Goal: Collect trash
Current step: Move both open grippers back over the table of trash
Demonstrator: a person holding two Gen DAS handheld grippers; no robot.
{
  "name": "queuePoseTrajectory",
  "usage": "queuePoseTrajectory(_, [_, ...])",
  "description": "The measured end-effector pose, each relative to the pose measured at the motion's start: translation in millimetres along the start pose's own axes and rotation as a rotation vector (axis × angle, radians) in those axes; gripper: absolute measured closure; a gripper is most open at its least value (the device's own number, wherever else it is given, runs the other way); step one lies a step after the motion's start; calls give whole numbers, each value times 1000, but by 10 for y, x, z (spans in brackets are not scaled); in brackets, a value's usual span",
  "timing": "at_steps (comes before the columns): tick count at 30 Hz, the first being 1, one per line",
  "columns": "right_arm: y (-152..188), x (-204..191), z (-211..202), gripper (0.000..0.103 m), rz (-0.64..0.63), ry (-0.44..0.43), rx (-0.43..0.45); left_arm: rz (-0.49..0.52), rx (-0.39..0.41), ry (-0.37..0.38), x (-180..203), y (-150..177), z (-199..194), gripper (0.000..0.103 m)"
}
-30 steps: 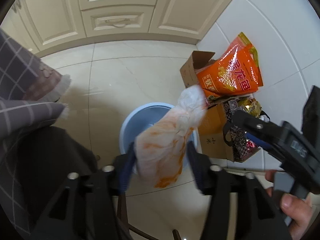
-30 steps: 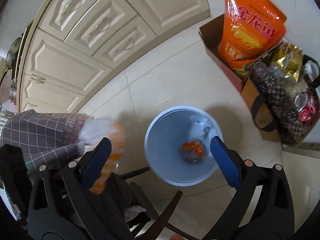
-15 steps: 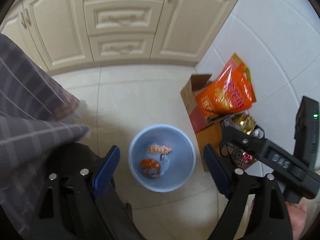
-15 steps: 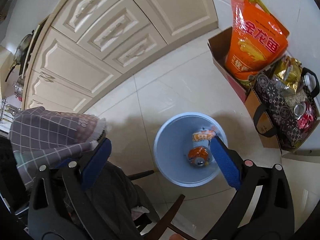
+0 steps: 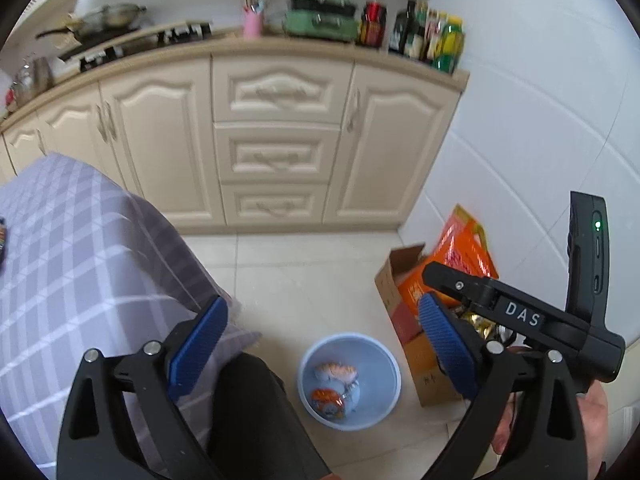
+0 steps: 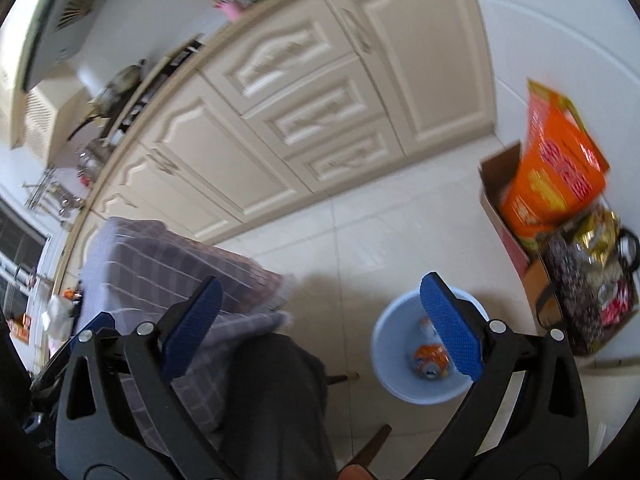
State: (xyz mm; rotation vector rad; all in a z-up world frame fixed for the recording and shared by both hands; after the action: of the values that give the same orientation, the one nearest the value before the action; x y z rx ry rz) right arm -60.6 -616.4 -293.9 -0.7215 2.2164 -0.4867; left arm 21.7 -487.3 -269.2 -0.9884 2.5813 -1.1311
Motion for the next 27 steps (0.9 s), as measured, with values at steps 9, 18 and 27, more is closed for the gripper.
queuePoseTrajectory(9, [-98, -985, -186, 6, -159, -99, 42, -55, 132, -62, -499, -214, -732, 7])
queuePoseTrajectory(18, [23, -1955, -233, 6, -320, -194, 34, -161, 224, -165, -1233, -213, -1345, 7])
queuePoseTrajectory(27, [243, -2824, -230, 6, -453, -283, 21, -283, 316, -326, -2018, -80, -2008, 7])
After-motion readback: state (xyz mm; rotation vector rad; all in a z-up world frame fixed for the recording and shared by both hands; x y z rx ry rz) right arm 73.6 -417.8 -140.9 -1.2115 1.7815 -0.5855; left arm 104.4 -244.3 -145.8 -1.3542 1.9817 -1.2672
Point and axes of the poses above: each gripper's, at about its wrist camera, not at the fingertips, and z roughly the way its jaws point, x to its right, y to its underside, the point moved 8 cm from there along z, roughly the way its jaws point, and after that the axes turned 2 degrees about -y, right-handed, at the moved point
